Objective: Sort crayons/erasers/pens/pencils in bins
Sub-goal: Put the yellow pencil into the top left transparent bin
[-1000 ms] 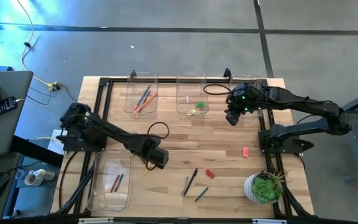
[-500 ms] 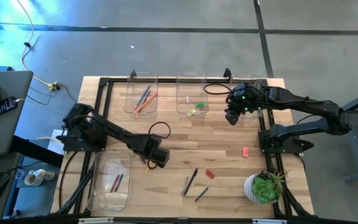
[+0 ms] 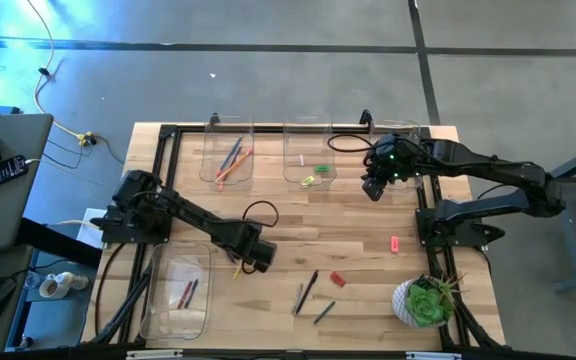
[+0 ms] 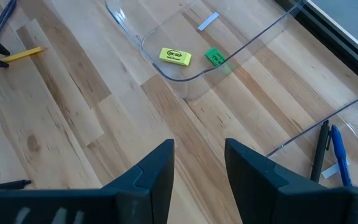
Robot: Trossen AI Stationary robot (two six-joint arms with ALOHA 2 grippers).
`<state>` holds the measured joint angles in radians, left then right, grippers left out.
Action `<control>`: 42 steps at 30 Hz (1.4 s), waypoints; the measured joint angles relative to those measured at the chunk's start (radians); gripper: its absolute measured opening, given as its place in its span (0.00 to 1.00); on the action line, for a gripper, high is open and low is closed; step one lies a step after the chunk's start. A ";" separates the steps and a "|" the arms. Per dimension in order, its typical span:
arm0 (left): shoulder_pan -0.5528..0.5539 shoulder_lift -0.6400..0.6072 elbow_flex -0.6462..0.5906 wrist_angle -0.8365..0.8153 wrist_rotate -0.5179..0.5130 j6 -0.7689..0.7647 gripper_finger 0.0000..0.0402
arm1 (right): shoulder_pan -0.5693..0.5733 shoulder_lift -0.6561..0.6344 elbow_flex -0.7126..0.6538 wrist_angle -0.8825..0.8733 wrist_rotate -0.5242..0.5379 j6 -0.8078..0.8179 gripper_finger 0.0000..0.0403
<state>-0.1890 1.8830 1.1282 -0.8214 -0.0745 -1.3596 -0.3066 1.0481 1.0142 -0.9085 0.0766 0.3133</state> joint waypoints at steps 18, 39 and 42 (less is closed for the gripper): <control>-0.001 0.022 0.001 0.023 0.008 -0.062 0.02 | 0.000 0.000 0.000 0.000 0.000 0.000 0.33; 0.002 -0.166 -0.003 -0.038 -0.092 0.009 0.01 | 0.000 0.000 0.000 -0.014 0.000 -0.004 0.33; 0.019 -0.232 -0.003 -0.097 -0.146 0.010 0.01 | 0.000 0.000 0.000 -0.023 0.000 -0.004 0.33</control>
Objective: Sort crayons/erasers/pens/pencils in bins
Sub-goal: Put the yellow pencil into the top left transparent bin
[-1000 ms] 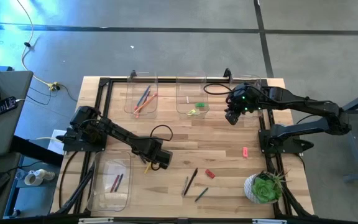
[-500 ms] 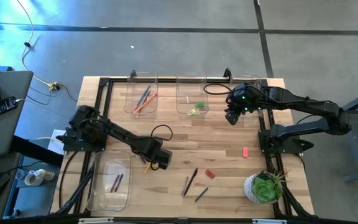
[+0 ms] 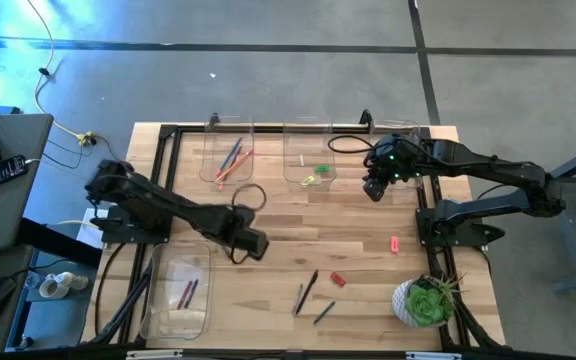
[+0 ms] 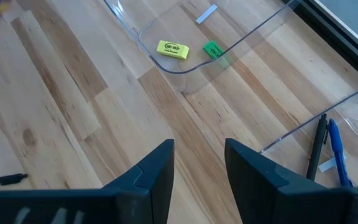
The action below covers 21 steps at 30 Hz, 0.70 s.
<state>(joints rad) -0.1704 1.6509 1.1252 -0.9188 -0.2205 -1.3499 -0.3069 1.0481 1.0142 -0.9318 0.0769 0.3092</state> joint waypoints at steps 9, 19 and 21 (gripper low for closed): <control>0.116 -0.216 0.002 -0.076 -0.197 0.057 0.01 | 0.000 0.000 0.000 -0.006 0.000 0.004 0.33; 0.381 -0.342 0.002 -0.061 -0.288 0.365 0.01 | 0.000 0.000 0.000 0.022 0.001 0.089 0.33; 0.443 -0.349 0.001 -0.050 -0.284 0.450 0.01 | 0.000 0.000 0.000 0.028 0.004 0.125 0.33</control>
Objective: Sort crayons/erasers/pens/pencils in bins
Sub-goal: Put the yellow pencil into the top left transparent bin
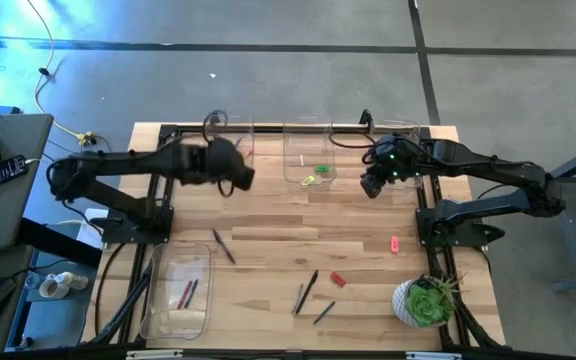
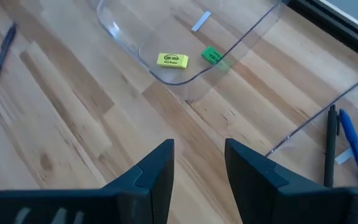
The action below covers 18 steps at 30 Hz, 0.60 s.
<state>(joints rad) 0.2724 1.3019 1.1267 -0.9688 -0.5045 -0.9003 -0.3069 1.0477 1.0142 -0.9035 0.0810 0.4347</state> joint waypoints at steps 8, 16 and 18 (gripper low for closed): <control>0.260 0.017 0.000 0.032 0.051 0.324 0.00 | 0.000 0.000 0.000 0.003 0.005 0.187 0.33; 0.510 0.123 0.000 0.130 0.299 0.565 0.00 | 0.070 0.000 0.000 0.003 0.042 0.355 0.33; 0.554 0.164 0.000 0.120 0.354 0.600 0.00 | 0.097 0.000 0.000 0.003 0.049 0.397 0.33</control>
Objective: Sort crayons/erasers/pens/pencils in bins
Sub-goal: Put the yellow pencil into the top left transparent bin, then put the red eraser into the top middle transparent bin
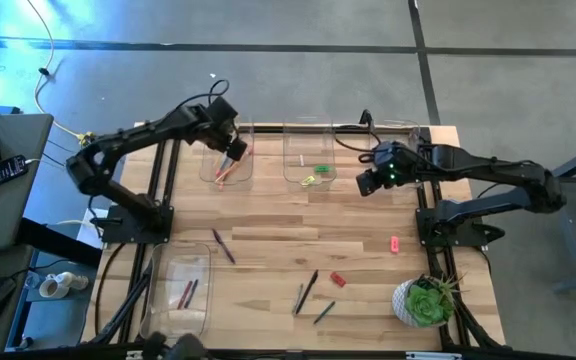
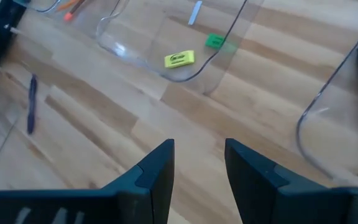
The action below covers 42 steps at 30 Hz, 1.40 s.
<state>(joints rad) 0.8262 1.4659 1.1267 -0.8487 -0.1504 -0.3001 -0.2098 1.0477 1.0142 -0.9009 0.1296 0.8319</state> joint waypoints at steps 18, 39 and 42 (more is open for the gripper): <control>0.079 0.192 0.000 0.009 0.120 0.199 0.05 | 0.342 0.265 0.000 0.074 -0.001 0.297 0.33; 0.076 0.199 0.170 -0.155 0.122 0.350 0.32 | 0.584 0.407 0.163 0.073 0.084 0.556 0.33; 0.067 0.199 0.237 -0.223 0.128 0.390 0.32 | 0.584 0.458 0.227 -0.043 0.062 0.540 0.33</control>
<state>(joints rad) 0.8937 1.6646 1.3642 -1.0715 -0.0222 0.0897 0.3742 1.5061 1.2416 -0.9443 0.1916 1.3719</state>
